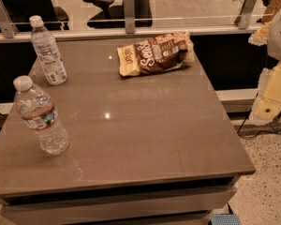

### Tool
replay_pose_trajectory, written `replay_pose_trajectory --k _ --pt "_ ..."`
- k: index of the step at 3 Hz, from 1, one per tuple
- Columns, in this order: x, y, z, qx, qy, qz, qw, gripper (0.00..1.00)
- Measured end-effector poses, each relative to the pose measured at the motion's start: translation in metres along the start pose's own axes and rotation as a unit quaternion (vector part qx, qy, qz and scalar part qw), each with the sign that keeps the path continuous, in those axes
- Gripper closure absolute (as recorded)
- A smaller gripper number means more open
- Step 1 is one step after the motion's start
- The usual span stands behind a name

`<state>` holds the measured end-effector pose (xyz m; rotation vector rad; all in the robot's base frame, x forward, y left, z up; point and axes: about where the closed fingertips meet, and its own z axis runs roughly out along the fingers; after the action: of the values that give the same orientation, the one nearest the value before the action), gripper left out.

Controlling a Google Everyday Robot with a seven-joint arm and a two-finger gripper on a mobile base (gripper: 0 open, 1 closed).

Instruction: Pick water bottle

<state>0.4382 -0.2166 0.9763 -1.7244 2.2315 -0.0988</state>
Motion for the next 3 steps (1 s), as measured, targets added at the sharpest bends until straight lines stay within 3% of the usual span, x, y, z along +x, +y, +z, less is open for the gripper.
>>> replay_pose_trajectory --k 1,2,3 --pt "0.000 0.000 0.000 0.000 0.000 0.000 1.0000 0.00" --pt "0.001 0.001 0.008 -0.015 -0.037 0.015 0.9991 0.00" --pt "-0.008 0.019 0.027 -0.042 -0.114 0.047 0.9915 0.00"
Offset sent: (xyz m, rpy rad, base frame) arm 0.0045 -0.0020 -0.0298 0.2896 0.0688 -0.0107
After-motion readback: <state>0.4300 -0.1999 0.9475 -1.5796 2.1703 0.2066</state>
